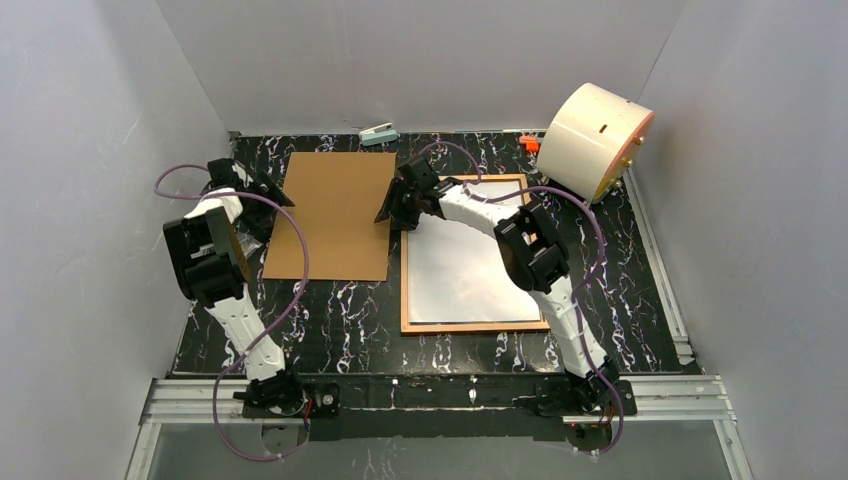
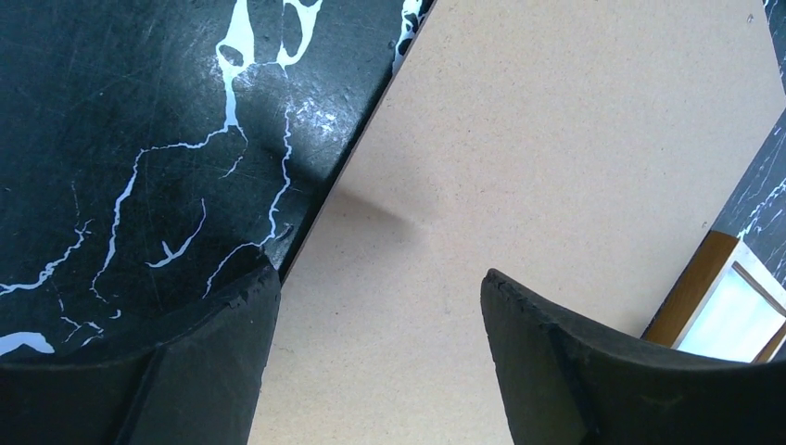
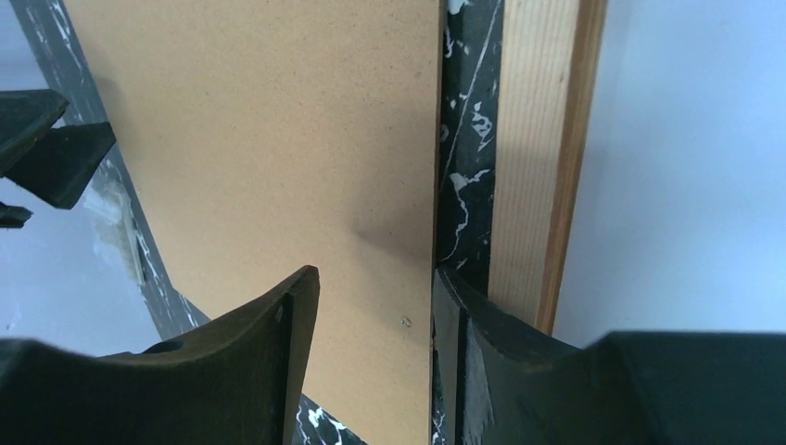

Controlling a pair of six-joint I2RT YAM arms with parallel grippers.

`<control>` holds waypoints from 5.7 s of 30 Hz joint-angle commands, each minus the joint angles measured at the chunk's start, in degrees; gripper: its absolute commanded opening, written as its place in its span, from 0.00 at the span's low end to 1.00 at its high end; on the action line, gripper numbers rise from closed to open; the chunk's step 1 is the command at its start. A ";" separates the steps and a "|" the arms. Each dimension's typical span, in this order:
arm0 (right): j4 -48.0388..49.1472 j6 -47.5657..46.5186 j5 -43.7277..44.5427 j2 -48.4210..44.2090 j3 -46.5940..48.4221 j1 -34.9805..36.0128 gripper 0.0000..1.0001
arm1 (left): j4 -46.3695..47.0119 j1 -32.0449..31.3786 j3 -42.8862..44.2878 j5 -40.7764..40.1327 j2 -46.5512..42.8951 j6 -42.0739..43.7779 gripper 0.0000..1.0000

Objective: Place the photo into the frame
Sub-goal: Turn over the photo frame item at the center of the board.

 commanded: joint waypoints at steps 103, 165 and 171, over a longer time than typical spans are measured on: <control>35.48 -1.57 -14.89 -42.39 -51.06 -10.80 0.01 | -13.32 -13.99 -17.04 -3.43 -21.08 -2.63 0.95; 13.92 16.71 9.13 -39.16 -33.49 0.49 0.01 | -0.07 -20.57 -52.78 7.77 -65.05 -66.21 0.98; 14.42 18.17 5.39 -40.25 -35.02 0.54 0.01 | 3.39 -20.59 -56.32 0.35 -71.27 -73.45 0.96</control>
